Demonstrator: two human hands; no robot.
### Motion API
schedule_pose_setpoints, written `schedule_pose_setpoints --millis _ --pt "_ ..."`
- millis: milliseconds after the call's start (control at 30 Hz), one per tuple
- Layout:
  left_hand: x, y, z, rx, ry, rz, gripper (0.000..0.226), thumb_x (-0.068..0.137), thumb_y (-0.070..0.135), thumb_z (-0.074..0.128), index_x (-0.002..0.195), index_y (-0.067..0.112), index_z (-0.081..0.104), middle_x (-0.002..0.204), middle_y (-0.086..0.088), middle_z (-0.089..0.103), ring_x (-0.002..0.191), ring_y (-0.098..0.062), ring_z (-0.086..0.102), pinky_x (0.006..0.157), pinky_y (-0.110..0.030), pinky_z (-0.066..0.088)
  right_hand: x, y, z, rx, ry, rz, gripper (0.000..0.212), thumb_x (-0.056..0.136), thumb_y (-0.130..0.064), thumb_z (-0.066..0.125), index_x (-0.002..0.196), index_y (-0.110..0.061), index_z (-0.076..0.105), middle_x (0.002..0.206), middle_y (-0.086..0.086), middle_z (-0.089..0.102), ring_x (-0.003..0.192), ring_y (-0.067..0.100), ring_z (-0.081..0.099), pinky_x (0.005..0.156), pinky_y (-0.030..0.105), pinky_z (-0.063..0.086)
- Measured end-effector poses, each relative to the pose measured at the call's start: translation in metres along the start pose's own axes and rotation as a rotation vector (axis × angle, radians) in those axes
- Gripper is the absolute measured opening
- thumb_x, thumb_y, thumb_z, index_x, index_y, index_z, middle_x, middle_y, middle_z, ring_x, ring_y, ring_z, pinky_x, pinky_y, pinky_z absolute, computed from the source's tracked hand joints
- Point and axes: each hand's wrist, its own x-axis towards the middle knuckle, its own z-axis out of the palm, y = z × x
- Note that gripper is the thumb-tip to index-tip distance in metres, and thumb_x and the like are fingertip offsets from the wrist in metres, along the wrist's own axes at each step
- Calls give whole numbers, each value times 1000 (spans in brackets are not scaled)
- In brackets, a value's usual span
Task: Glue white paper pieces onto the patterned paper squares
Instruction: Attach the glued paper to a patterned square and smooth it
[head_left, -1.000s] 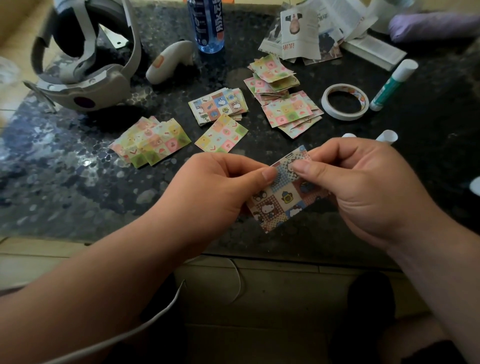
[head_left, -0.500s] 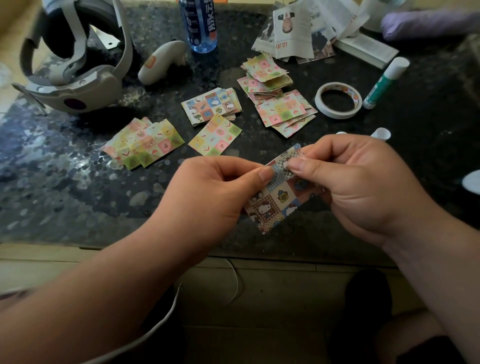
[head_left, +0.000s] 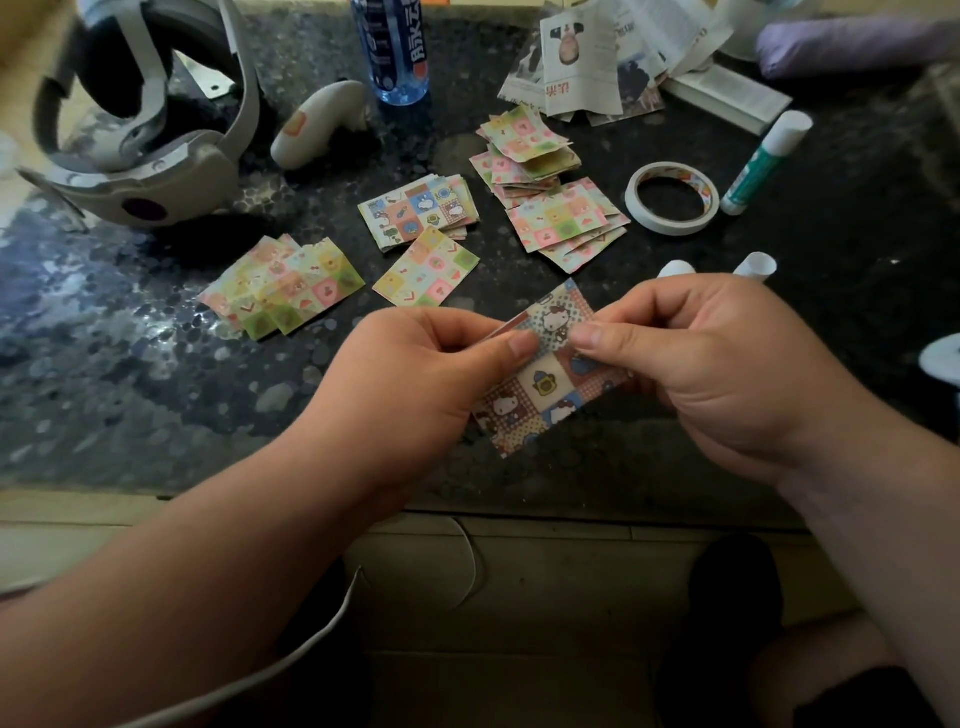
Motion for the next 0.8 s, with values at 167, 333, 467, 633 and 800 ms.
schedule_pose_setpoints --millis 167,333,467,633,800 --pt "1 0 -2 -39 -133 -63 19 71 28 75 77 11 76 87 -16 77 81 -28 74 78 -40 60 2 4 0 -29 5 6 14 83 -6 75 75 2 66 80 21 75 79 31 76 75 43 61" --pt "6 -3 -4 54 -237 -121 32 73 34 76 93 10 80 97 -14 78 97 -32 74 98 -55 54 2 4 0 -64 5 -38 20 68 -19 81 71 -5 68 79 22 75 78 34 76 79 48 62" --pt "6 -2 -1 8 -175 -115 34 70 31 77 91 4 79 95 -16 78 96 -33 75 97 -57 55 1 2 1 32 9 -35 21 59 -17 79 71 -7 65 68 14 73 63 23 74 59 29 60" --pt "4 -1 -2 4 -144 -144 44 62 38 87 86 2 78 93 -19 77 94 -36 74 98 -59 54 1 2 -2 57 7 -27 21 62 -16 80 73 -7 65 70 17 74 64 27 75 55 26 57" --pt "7 -6 -3 71 -83 -75 36 63 32 87 88 8 77 86 -13 78 81 -27 76 81 -43 58 4 5 0 -40 33 -30 23 70 -5 82 82 -4 63 73 18 74 65 29 75 57 34 63"
